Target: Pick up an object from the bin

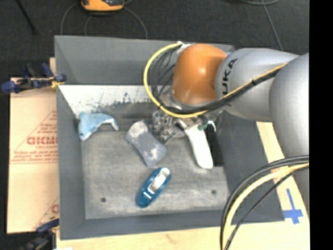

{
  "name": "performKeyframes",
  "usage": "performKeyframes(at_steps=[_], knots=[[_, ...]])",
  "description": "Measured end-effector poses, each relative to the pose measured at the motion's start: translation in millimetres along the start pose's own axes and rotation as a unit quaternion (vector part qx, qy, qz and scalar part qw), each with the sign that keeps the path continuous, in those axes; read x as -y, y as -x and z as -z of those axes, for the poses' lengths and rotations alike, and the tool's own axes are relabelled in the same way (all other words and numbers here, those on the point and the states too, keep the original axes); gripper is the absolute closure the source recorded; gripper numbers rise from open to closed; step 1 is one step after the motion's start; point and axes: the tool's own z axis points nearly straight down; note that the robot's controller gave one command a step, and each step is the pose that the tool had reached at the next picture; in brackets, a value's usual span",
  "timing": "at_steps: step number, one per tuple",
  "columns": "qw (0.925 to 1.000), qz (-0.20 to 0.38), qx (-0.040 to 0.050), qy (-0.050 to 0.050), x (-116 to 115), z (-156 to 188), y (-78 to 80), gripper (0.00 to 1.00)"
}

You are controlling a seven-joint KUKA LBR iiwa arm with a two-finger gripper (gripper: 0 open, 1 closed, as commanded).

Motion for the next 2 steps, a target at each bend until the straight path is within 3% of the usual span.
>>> performKeyframes(at_steps=[1, 2], knots=[[1.0, -0.001, 0.0, 0.0, 0.0, 0.0, 0.0, 1.0], [0.9998, -0.002, -0.0202, 0.007, 2.2, 18.2, 2.4, 1.0]])
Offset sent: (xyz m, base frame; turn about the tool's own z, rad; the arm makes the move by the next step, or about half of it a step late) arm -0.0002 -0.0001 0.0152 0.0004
